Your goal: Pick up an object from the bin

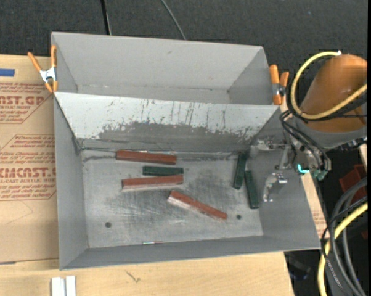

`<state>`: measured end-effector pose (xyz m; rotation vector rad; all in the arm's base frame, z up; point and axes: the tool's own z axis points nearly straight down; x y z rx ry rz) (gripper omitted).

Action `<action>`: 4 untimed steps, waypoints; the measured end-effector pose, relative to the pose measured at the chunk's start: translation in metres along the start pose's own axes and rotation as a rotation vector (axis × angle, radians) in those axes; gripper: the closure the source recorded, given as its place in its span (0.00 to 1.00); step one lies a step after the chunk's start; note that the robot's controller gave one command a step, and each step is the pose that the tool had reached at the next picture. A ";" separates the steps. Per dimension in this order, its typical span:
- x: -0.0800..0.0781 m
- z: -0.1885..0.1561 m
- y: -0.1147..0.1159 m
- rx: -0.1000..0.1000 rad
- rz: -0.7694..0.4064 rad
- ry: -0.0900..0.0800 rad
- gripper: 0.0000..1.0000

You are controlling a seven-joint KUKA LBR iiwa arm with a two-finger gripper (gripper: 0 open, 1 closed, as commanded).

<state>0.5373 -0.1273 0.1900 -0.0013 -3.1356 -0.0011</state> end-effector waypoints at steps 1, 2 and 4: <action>-0.002 -0.004 0.001 0.001 -0.002 -0.008 0.00; -0.007 0.051 0.011 0.003 -0.010 -0.014 0.00; 0.017 0.119 0.036 0.002 -0.027 -0.012 0.00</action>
Offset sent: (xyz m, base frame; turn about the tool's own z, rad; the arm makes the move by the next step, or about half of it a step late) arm 0.0076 0.0212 -0.1023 -0.0179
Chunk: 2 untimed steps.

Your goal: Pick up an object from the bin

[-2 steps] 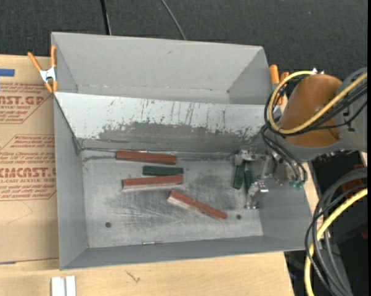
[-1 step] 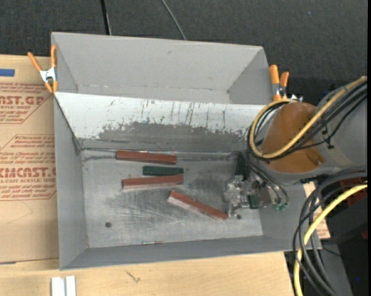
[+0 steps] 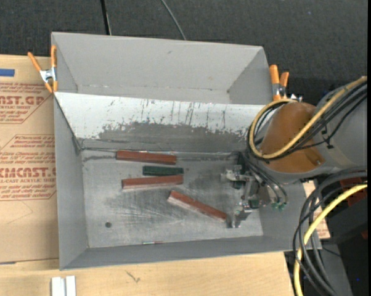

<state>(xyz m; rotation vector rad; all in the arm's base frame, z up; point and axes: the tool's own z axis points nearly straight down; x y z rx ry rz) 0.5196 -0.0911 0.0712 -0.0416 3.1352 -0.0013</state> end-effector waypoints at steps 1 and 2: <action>0.000 0.000 0.000 0.000 0.000 0.001 0.00; 0.024 0.000 -0.026 -0.004 -0.155 0.001 0.00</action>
Offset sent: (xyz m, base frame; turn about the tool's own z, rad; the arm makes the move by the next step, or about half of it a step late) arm -0.0406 -0.0508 -0.0012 -0.2418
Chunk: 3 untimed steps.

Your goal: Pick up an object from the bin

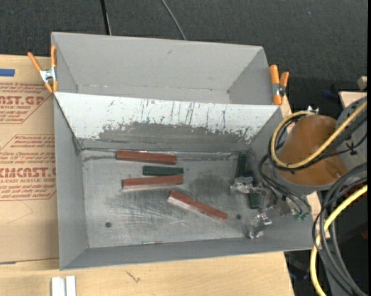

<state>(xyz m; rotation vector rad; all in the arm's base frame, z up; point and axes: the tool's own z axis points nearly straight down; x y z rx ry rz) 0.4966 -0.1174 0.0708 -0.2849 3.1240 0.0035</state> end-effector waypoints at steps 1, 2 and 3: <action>-0.030 -0.007 0.092 0.000 0.072 0.004 1.00; -0.030 -0.007 0.092 0.000 0.072 0.004 1.00; -0.060 -0.157 0.080 0.002 -0.111 0.000 1.00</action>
Offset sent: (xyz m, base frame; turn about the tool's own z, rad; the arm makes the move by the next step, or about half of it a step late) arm 0.0000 0.0000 0.0000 0.0000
